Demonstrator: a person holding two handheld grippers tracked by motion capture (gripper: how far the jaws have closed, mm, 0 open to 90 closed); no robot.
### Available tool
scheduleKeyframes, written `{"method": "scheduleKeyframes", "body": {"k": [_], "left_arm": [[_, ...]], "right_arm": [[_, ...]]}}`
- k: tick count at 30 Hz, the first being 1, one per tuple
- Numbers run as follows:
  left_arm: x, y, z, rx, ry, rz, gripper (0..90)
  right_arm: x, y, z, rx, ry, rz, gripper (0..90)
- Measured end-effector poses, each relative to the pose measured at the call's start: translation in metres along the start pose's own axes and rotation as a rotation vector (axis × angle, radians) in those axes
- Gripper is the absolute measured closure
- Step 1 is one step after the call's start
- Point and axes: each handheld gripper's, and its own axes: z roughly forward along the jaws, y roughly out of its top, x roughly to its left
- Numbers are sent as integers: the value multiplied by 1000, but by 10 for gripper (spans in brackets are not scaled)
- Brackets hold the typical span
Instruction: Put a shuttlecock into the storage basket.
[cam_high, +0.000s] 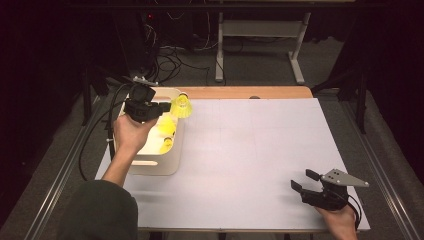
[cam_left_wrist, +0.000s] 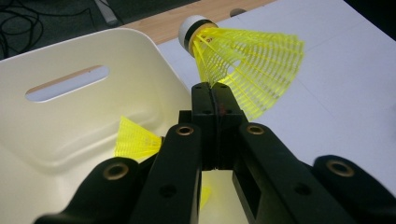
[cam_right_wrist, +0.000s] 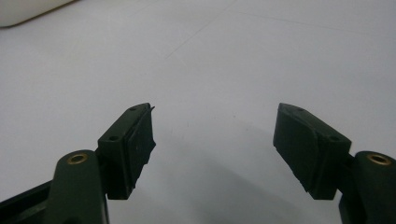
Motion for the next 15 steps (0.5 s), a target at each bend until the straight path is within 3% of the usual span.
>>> {"method": "scheduleKeyframes", "body": {"k": [15], "left_arm": [[11, -4, 1, 10, 32, -21, 900]], "right_arm": [[-1, 0, 0, -2, 0, 1, 294]]}}
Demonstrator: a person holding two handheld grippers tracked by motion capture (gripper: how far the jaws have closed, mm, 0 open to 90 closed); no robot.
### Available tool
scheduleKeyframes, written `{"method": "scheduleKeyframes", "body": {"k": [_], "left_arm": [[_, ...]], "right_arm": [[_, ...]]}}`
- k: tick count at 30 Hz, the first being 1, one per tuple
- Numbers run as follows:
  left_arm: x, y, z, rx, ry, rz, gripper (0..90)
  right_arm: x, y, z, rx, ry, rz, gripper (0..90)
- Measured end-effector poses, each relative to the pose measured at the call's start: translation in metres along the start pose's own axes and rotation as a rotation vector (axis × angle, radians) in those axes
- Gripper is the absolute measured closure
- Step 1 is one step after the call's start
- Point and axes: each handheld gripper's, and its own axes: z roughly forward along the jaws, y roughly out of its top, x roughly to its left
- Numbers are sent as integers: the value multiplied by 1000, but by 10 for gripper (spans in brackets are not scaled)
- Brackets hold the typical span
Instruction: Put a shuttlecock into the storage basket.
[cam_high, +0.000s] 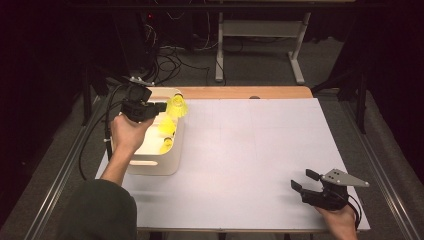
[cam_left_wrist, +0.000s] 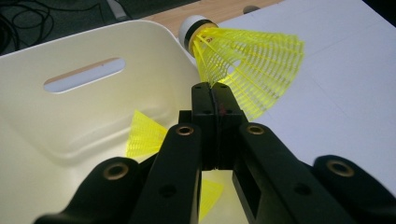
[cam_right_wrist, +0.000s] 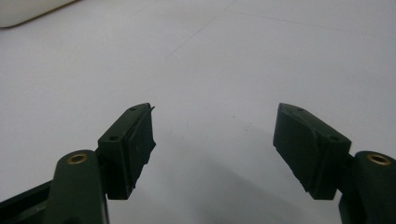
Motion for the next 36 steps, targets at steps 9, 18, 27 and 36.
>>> {"method": "scheduleKeyframes", "body": {"k": [9, 18, 27, 36], "left_arm": [[8, -3, 4, 11, 22, -16, 900], [19, -8, 6, 19, 45, -47, 900], [28, -13, 10, 38, 76, -65, 900], [32, -16, 19, 68, 110, -66, 899]], "right_arm": [[0, 0, 0, -1, 1, 2, 294], [0, 0, 0, 0, 3, 3, 294], [0, 0, 0, -1, 3, 3, 294], [0, 0, 0, -2, 4, 3, 294]]}}
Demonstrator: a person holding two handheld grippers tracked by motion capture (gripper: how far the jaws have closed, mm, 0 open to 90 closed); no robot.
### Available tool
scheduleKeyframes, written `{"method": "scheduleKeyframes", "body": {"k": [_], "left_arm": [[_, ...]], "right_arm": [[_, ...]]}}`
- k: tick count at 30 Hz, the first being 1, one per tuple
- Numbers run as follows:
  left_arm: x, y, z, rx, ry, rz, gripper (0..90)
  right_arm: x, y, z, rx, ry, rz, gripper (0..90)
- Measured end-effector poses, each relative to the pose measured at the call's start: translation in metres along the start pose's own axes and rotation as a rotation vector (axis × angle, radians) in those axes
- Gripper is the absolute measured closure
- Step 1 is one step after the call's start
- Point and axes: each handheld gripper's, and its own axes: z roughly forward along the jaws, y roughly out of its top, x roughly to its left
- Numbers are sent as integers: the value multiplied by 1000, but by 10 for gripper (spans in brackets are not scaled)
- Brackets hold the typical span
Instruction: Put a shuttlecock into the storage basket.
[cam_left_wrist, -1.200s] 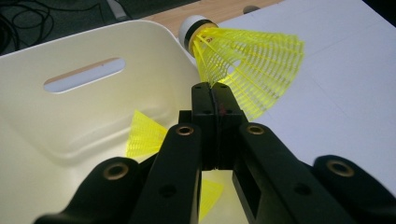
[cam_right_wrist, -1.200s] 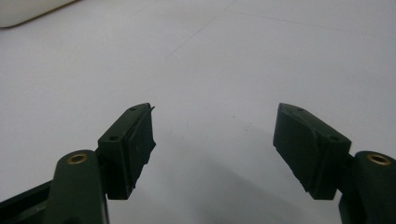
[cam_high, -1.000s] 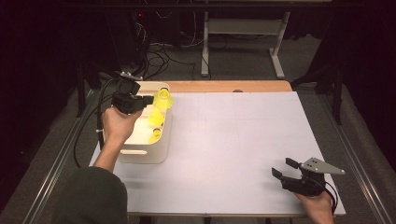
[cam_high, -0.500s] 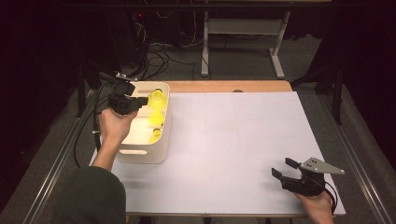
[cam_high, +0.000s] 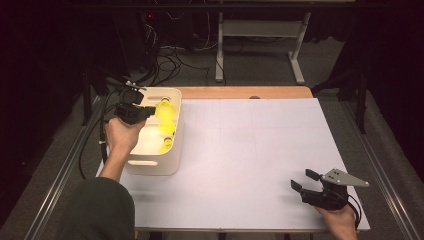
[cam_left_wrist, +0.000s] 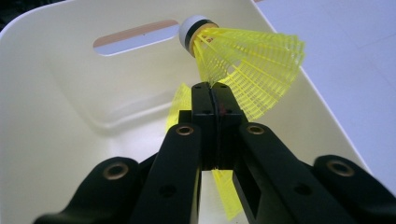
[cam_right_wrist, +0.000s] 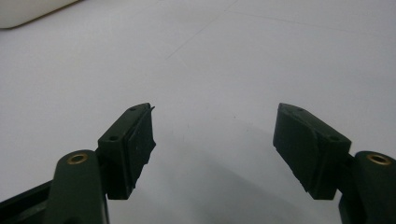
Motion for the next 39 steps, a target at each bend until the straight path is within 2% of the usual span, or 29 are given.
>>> {"method": "scheduleKeyframes", "body": {"k": [6, 12, 16, 39], "left_arm": [[2, 1, 8, 36, -13, -4, 899], [3, 1, 15, 58, -9, -6, 898], [4, 2, 19, 77, -28, -15, 897], [-1, 3, 38, 143, -12, 1, 892]], "right_arm": [[0, 0, 0, 0, 1, 1, 294], [0, 0, 0, 0, 1, 1, 294], [0, 0, 0, 0, 2, 0, 294], [0, 0, 0, -1, 3, -1, 294]]}}
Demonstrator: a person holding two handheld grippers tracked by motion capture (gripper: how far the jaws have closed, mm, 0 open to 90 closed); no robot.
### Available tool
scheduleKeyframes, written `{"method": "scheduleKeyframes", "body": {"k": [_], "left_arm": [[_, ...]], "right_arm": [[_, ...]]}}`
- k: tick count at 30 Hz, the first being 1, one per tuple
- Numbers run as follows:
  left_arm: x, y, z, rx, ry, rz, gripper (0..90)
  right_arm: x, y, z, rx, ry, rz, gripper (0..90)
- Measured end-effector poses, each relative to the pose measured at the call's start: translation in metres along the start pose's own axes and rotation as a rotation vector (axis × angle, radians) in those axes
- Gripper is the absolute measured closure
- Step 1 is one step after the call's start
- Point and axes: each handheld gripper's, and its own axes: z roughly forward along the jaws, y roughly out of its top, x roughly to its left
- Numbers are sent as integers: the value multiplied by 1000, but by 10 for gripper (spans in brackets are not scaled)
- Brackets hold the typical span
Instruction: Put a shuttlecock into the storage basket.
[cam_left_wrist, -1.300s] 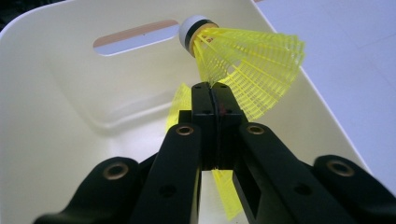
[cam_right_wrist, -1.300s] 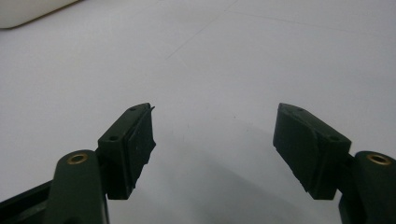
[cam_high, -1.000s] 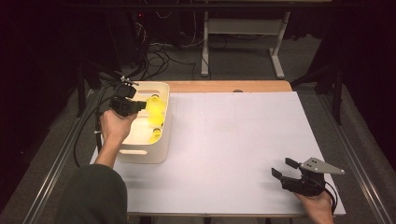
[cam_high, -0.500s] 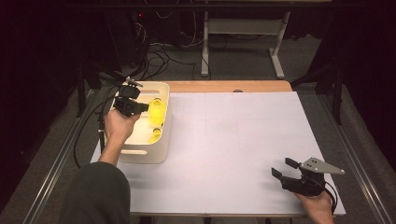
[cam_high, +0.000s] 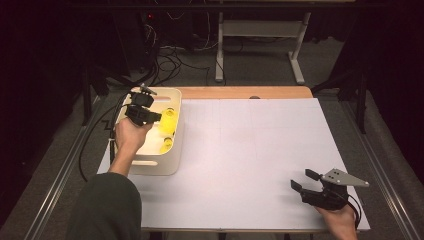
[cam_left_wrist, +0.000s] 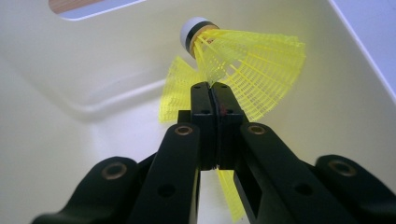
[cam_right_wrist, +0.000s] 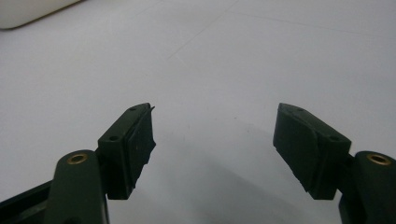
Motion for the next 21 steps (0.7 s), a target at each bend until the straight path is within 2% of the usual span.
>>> {"method": "scheduleKeyframes", "body": {"k": [13, 15, 21], "left_arm": [[0, 0, 7, 41, -11, -1, 868], [0, 0, 6, 36, -14, -5, 827], [-4, 0, 3, 0, -20, -16, 630]], "right_arm": [[0, 0, 0, -1, 1, -1, 294], [0, 0, 0, -1, 1, 0, 294], [0, 0, 0, -1, 0, -1, 294]]}}
